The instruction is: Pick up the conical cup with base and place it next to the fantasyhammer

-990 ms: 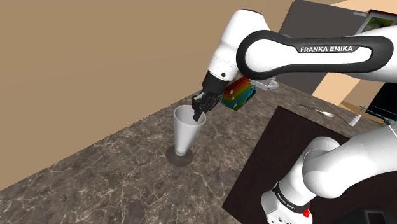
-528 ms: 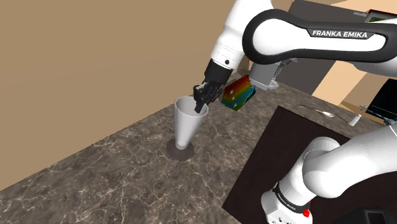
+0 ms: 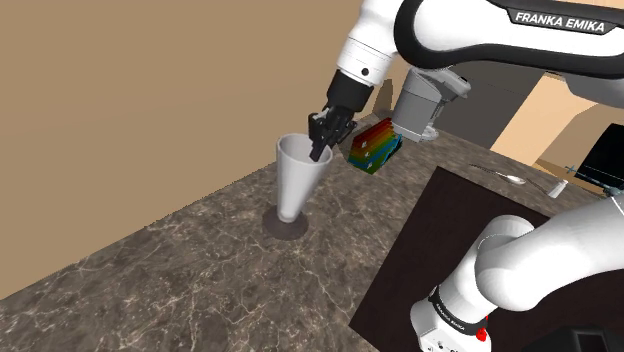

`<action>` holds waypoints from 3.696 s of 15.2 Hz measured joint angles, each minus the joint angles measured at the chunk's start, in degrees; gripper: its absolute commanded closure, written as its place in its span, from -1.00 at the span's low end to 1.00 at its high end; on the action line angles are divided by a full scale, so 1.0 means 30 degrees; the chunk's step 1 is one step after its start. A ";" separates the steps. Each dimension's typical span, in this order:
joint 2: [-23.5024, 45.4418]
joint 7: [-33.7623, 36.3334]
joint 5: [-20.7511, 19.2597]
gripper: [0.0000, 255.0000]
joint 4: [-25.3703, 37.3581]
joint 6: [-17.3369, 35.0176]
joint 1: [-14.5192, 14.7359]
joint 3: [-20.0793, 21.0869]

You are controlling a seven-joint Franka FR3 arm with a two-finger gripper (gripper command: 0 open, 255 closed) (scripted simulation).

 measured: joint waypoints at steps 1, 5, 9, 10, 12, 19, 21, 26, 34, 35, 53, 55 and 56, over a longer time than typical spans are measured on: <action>-0.0010 0.0023 -0.0027 1.00 0.0220 -0.0235 -0.0013 -0.0039; 0.0144 0.0208 -0.0154 1.00 0.1386 -0.1234 -0.0064 -0.0130; 0.0338 0.0394 -0.0278 1.00 0.2621 -0.2267 -0.0117 -0.0226; 0.0382 0.0462 -0.0298 1.00 0.2891 -0.2484 -0.0118 -0.0223; 0.0493 0.0588 -0.0340 1.00 0.3473 -0.2944 -0.0126 -0.0228; 0.1176 0.0927 -0.0558 1.00 0.5901 -0.4671 -0.0224 -0.0331; 0.1484 0.1038 -0.0639 1.00 0.6745 -0.5202 -0.0259 -0.0350; 0.2103 0.1357 -0.0773 1.00 0.8624 -0.6440 -0.0296 -0.0341; 0.3301 0.1914 -0.0999 1.00 1.2018 -0.8605 -0.0344 -0.0299; 0.3528 0.1985 -0.1044 1.00 1.2529 -0.8886 -0.0353 -0.0286; 0.9732 0.4473 -0.2678 1.00 2.5510 -1.5614 0.0377 0.0947; 0.9822 0.4686 -0.2695 1.00 2.5958 -1.5988 0.0443 0.1016; 0.9215 0.4791 -0.2474 1.00 2.5288 -1.5863 0.0415 0.1019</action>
